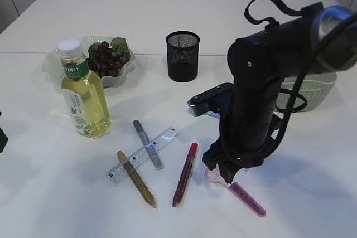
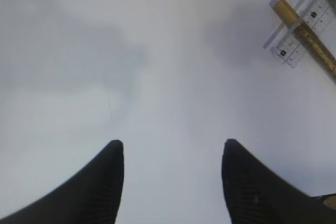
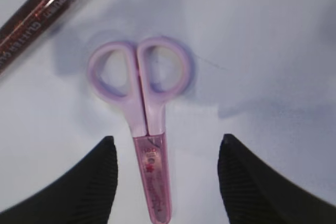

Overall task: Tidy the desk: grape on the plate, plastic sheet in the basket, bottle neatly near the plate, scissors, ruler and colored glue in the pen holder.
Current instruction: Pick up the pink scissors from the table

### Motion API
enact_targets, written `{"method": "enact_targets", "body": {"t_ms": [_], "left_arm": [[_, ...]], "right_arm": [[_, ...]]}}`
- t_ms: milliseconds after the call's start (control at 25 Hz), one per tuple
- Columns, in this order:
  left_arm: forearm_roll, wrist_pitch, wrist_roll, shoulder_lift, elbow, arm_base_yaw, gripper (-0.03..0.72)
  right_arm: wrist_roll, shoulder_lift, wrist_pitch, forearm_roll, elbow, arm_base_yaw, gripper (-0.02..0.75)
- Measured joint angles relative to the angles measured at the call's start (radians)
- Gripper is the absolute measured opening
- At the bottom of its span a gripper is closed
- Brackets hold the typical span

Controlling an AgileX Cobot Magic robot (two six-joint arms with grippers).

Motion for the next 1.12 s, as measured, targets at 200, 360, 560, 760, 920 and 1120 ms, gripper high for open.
{"method": "enact_targets", "body": {"t_ms": [200, 360, 560, 760, 920, 1120], "left_arm": [[0.0, 0.0, 0.0, 0.0, 0.0, 0.0, 0.431], [0.0, -0.002, 0.0, 0.0, 0.0, 0.0, 0.426], [0.0, -0.005, 0.0, 0.0, 0.0, 0.0, 0.426], [0.0, -0.005, 0.0, 0.0, 0.0, 0.0, 0.426], [0.0, -0.006, 0.0, 0.0, 0.0, 0.0, 0.426], [0.0, -0.006, 0.0, 0.0, 0.0, 0.0, 0.426]], "right_arm": [[-0.017, 0.025, -0.004, 0.004, 0.0, 0.005, 0.475], [-0.024, 0.047, -0.006, 0.008, 0.0, 0.025, 0.475], [-0.024, 0.064, -0.032, 0.011, 0.0, 0.032, 0.475], [-0.024, 0.069, -0.053, 0.013, 0.0, 0.032, 0.475], [-0.027, 0.069, -0.065, 0.013, 0.0, 0.032, 0.475], [-0.027, 0.069, -0.08, 0.013, 0.0, 0.032, 0.475]]}}
